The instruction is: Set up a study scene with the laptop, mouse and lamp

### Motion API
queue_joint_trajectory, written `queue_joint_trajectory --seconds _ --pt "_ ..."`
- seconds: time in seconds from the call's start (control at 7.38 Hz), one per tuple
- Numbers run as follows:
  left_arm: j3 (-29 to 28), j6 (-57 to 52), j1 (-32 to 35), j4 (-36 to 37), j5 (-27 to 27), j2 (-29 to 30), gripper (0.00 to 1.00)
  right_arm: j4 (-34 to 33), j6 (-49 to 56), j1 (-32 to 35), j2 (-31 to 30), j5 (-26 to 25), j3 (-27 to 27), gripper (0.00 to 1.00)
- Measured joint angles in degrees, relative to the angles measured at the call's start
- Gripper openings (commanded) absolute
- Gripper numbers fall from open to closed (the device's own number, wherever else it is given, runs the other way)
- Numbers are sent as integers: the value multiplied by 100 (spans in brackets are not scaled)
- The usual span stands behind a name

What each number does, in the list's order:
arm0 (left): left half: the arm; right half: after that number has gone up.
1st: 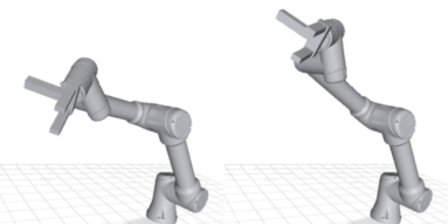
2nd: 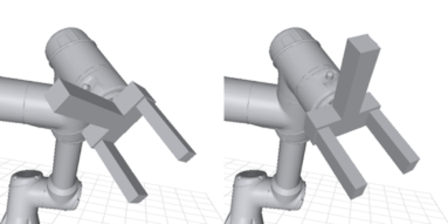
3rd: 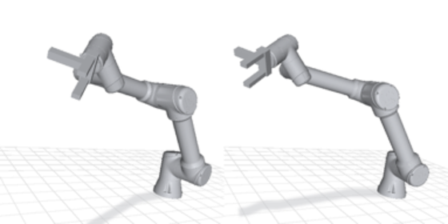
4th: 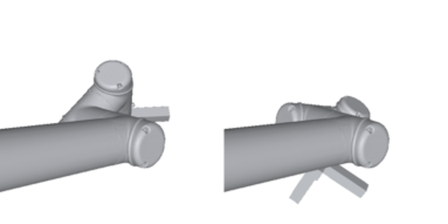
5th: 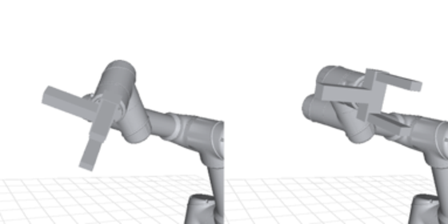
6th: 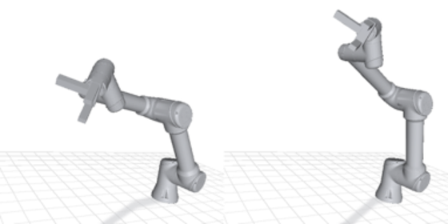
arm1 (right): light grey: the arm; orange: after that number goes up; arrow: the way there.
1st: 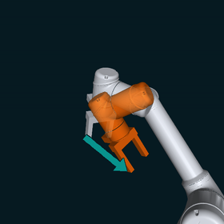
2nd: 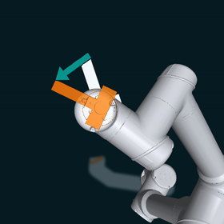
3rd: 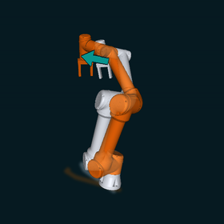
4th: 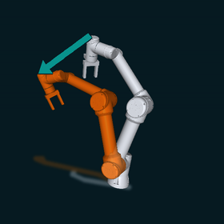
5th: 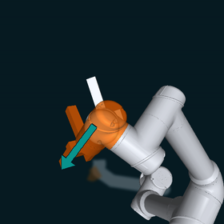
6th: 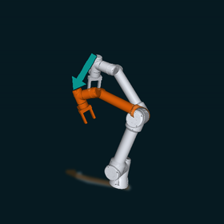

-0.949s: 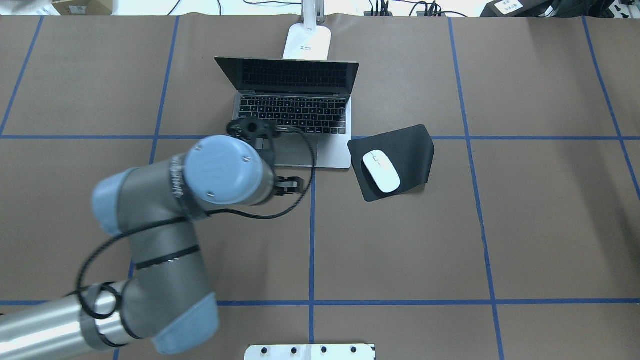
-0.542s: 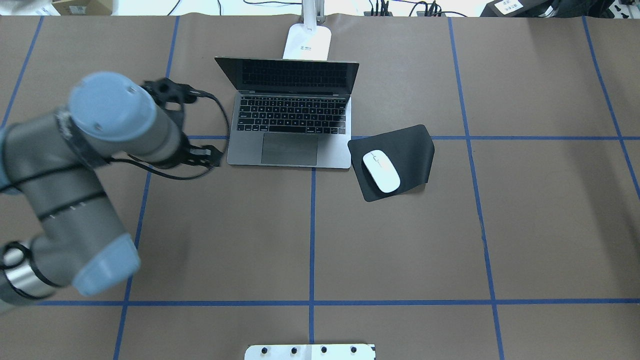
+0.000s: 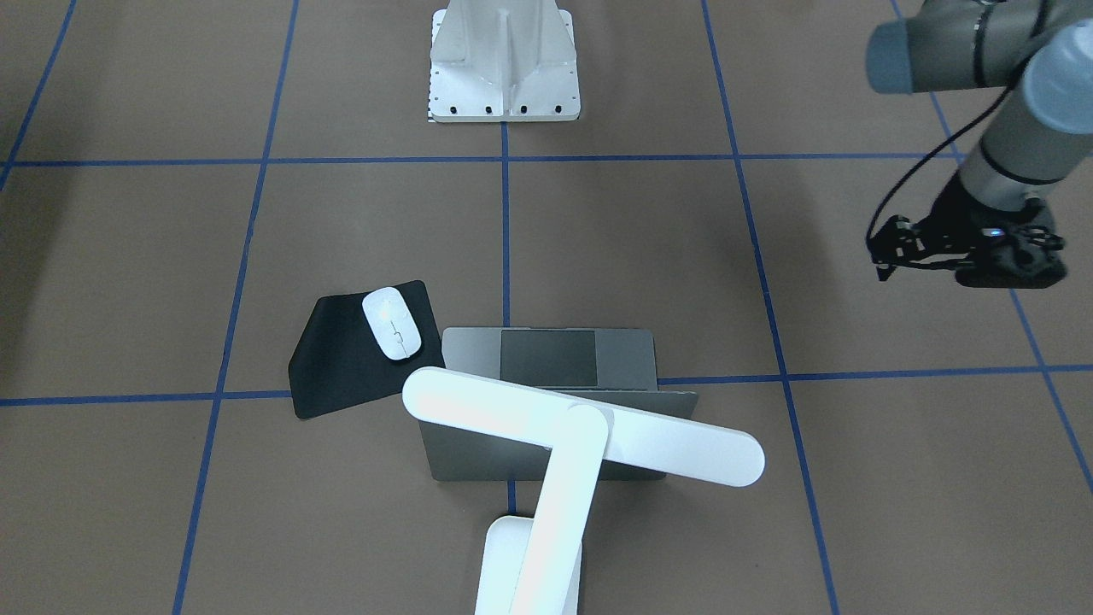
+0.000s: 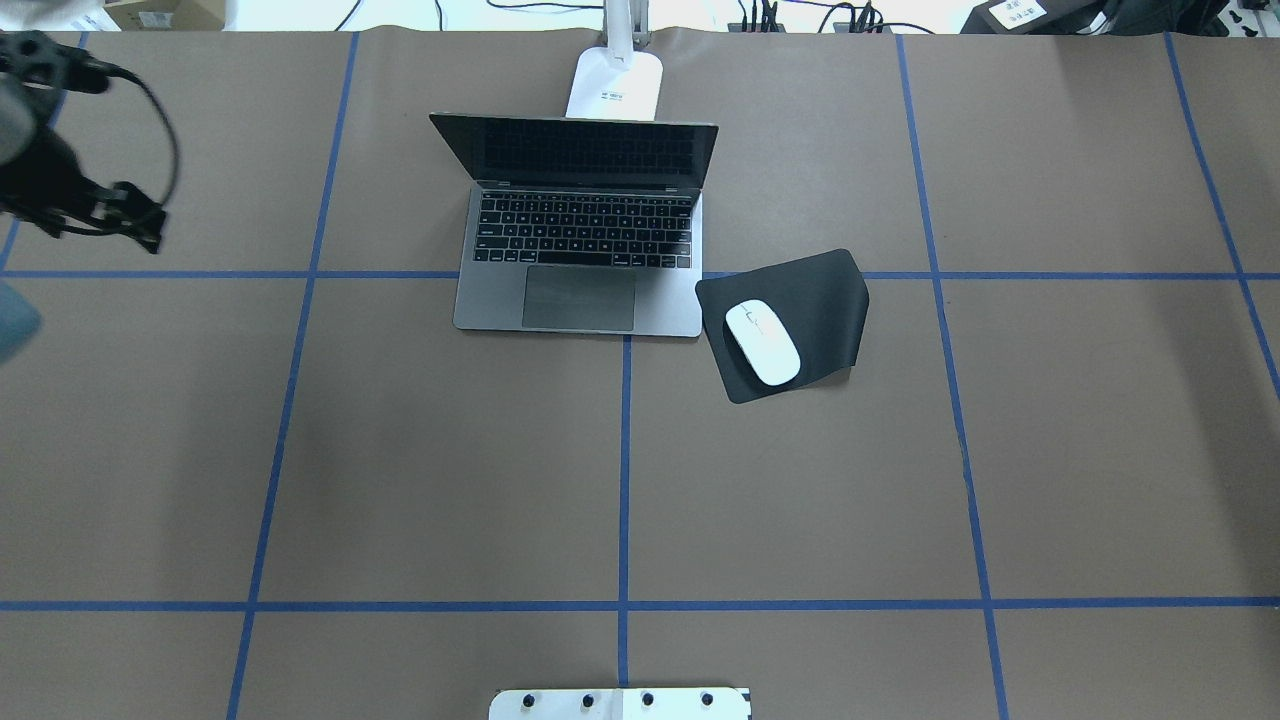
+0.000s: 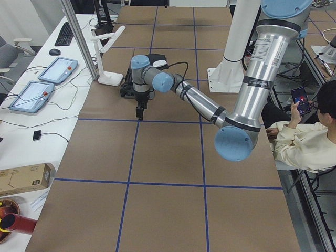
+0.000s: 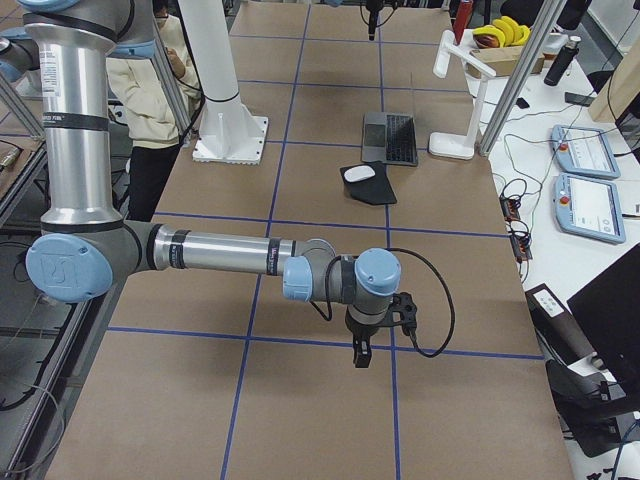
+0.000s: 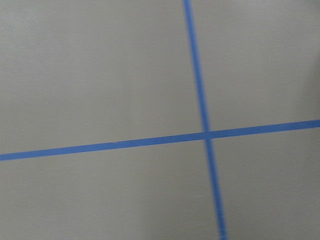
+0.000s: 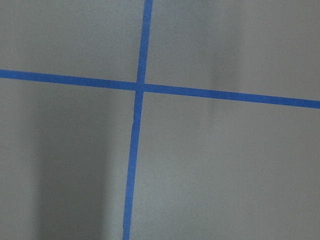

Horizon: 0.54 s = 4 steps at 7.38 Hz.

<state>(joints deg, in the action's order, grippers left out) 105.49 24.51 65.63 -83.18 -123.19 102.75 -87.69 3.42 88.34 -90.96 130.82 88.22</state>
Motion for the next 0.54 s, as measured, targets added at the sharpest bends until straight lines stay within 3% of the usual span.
queue_joint_trajectory --seconds 0.14,0.54 --pt "-336 -730 540 -168 -366 -260 100 2 6 49 -22 7 8 100" --pt "-2095 -2569 1870 -1036 -1159 -526 100 0 8 104 -111 13 29 100"
